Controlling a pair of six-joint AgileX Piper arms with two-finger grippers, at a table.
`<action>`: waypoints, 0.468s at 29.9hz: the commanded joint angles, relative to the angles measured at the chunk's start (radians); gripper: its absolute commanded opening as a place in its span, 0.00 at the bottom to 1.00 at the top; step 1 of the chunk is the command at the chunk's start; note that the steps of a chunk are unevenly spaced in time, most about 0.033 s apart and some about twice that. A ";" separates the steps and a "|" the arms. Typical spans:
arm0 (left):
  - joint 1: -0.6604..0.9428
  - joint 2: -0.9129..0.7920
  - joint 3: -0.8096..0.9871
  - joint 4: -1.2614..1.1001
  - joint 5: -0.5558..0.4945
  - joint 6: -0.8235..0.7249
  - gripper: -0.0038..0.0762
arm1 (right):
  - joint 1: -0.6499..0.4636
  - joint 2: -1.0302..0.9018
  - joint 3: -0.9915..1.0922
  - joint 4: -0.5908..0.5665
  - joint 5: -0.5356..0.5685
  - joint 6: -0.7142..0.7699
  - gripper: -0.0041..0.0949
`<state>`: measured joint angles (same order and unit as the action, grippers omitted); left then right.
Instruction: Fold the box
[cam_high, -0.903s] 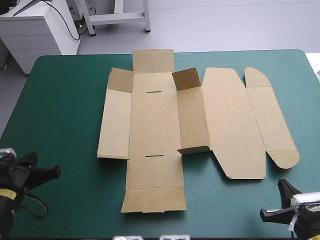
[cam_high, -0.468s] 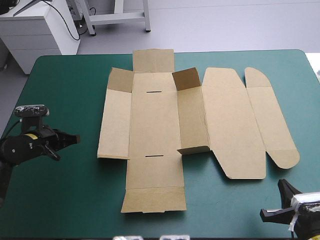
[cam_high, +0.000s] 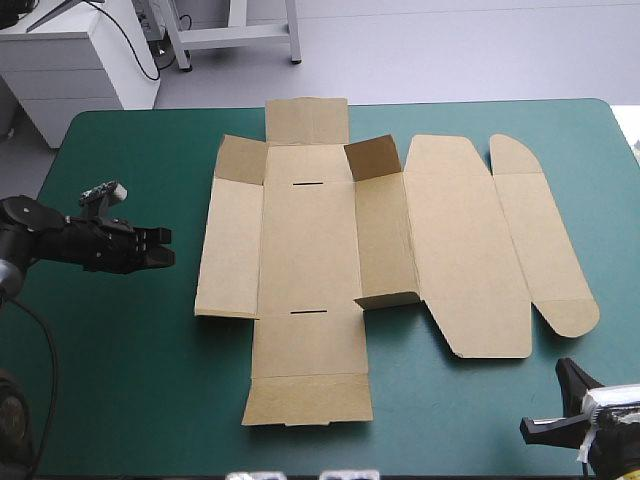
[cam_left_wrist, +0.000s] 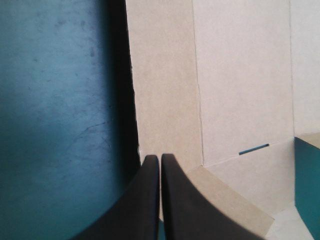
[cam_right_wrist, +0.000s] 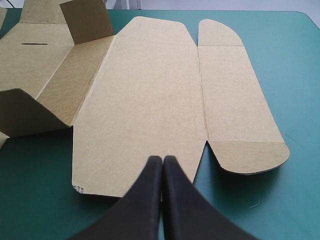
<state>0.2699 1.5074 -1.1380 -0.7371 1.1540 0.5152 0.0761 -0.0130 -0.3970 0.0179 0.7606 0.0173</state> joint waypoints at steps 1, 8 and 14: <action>0.039 0.063 -0.084 -0.092 0.140 0.006 0.04 | 0.001 -0.023 -0.023 -0.006 -0.077 -0.007 0.02; 0.037 0.165 -0.105 -0.073 0.140 -0.025 0.04 | 0.001 -0.023 -0.023 -0.006 -0.077 -0.007 0.02; 0.037 0.170 -0.105 0.018 0.140 -0.017 0.17 | 0.001 -0.023 -0.023 -0.006 -0.077 -0.007 0.02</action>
<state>0.3083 1.7182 -1.2134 -0.7021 1.1998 0.4978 0.0761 -0.0130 -0.3970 0.0179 0.7606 0.0173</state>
